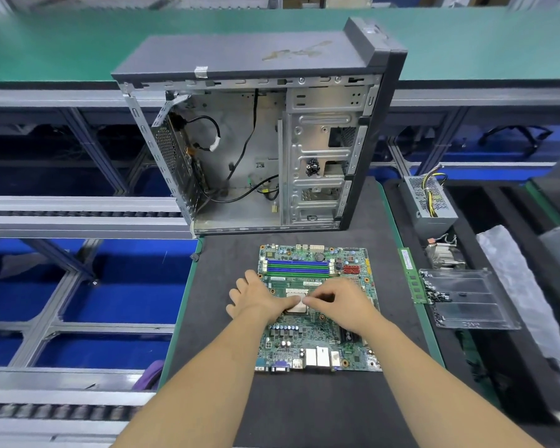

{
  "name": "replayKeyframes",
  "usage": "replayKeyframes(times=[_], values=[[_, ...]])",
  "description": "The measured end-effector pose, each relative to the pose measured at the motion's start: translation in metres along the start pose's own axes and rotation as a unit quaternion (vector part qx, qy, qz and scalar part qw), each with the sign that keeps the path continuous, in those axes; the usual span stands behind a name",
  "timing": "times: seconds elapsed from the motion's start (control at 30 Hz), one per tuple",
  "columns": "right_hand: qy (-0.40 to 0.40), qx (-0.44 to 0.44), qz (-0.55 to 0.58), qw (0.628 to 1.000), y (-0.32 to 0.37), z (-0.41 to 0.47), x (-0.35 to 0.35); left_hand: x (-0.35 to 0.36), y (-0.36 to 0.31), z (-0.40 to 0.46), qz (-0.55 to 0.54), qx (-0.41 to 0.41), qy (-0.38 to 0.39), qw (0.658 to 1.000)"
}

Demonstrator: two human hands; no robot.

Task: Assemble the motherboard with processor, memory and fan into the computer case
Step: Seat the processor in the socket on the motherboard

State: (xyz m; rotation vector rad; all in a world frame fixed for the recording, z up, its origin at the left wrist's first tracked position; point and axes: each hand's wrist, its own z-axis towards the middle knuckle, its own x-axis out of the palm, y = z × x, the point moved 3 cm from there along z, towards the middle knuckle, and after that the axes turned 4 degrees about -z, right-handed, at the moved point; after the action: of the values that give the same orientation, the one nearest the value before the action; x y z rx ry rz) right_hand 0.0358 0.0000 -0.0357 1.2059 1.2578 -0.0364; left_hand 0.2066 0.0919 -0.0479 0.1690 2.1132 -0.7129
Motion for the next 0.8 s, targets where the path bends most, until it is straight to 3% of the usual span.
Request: replayKeyframes(times=[0.3, 0.8], values=[[0.032, -0.011, -0.148, 0.988, 0.008, 0.002, 0.004, 0.000, 0.001, -0.001, -0.004, 0.008, -0.001, 1.000], [0.080, 0.028, -0.186, 0.979, 0.016, 0.011, 0.002, -0.003, -0.001, 0.000, 0.001, 0.006, 0.006, 1.000]])
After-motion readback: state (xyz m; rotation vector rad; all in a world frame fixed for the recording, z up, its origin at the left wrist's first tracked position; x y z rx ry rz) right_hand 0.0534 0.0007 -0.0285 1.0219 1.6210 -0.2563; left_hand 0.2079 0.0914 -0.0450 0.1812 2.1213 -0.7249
